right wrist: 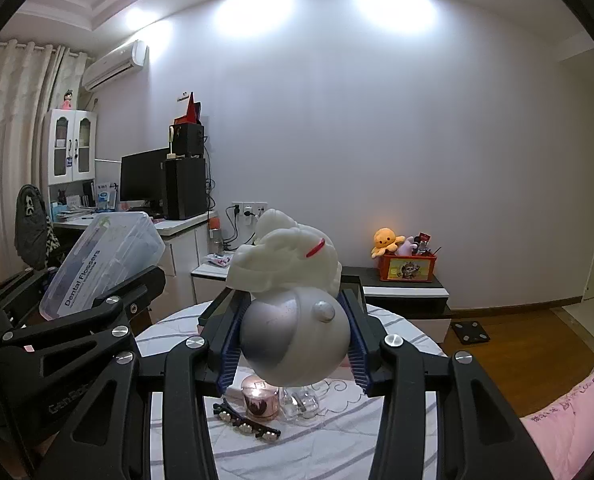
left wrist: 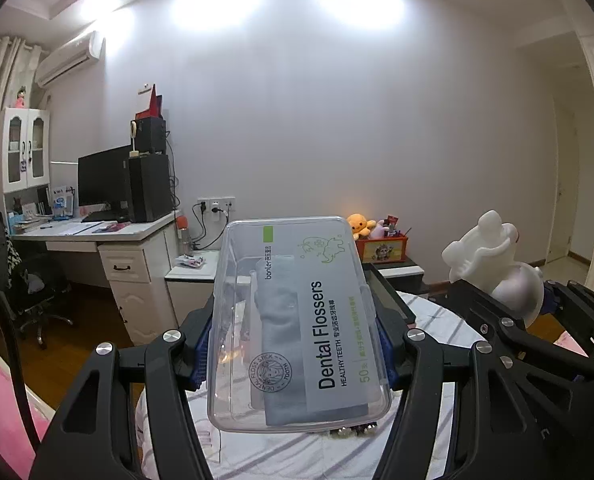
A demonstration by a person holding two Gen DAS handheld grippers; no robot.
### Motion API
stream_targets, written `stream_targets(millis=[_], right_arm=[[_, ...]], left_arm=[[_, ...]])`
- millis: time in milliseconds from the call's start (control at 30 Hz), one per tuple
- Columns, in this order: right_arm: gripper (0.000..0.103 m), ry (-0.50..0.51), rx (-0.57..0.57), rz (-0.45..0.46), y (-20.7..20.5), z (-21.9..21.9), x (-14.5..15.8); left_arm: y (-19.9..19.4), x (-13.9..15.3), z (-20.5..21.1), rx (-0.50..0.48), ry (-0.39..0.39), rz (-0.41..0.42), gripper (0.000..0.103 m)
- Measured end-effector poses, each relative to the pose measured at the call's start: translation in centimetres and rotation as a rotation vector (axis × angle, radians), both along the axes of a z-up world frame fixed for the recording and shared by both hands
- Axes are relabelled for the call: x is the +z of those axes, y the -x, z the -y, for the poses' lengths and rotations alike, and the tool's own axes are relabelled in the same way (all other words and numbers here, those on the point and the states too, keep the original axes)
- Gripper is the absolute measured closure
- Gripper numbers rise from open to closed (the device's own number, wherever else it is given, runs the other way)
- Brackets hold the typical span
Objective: Organize rigid objects
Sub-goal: 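Lift the flosser box and cat figure and carry both toward the pink tray, then lower the flosser box and cat figure into the tray and open both grippers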
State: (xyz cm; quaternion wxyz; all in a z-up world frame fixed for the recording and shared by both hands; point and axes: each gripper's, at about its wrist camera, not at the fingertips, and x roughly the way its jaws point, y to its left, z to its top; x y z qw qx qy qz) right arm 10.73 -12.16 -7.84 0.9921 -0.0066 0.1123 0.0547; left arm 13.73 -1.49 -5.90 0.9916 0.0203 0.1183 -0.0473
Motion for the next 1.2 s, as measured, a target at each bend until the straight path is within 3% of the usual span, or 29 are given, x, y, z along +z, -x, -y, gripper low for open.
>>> stream_targets(millis=[233,533,733,933,1033,1200], right_arm=[[0.056,0.002,-0.003,0.003,-2.4,0.5,0.0],[0.056,-0.007,-0.008,-0.059,-10.9,1.9,-0.7],[0.056,-0.057,0.040,-0.170,-18.7,2.7,-2.0],[0.056,-0.111,0.080,-0.385,-26.8,3.2,-6.6],[0.056,-0.147,0.096,-0.499,-29.9,3.6,-9.3],[0.056,-0.111,0.060,-0.550,-31.3,3.6,-11.7]], left_arm=[[-3.2,0.1,1.1,-0.009,-0.020,0.005,0.040],[-13.0,-0.4,1.9,-0.059,-0.032,-0.059,0.040],[-22.4,-3.1,1.6,-0.083,-0.025,-0.209,0.040],[-30.3,-8.2,1.4,-0.077,-0.020,-0.435,0.040],[-31.7,-10.0,1.7,-0.059,-0.057,-0.475,0.039],[-33.4,-12.0,1.9,-0.045,-0.069,-0.546,0.038]])
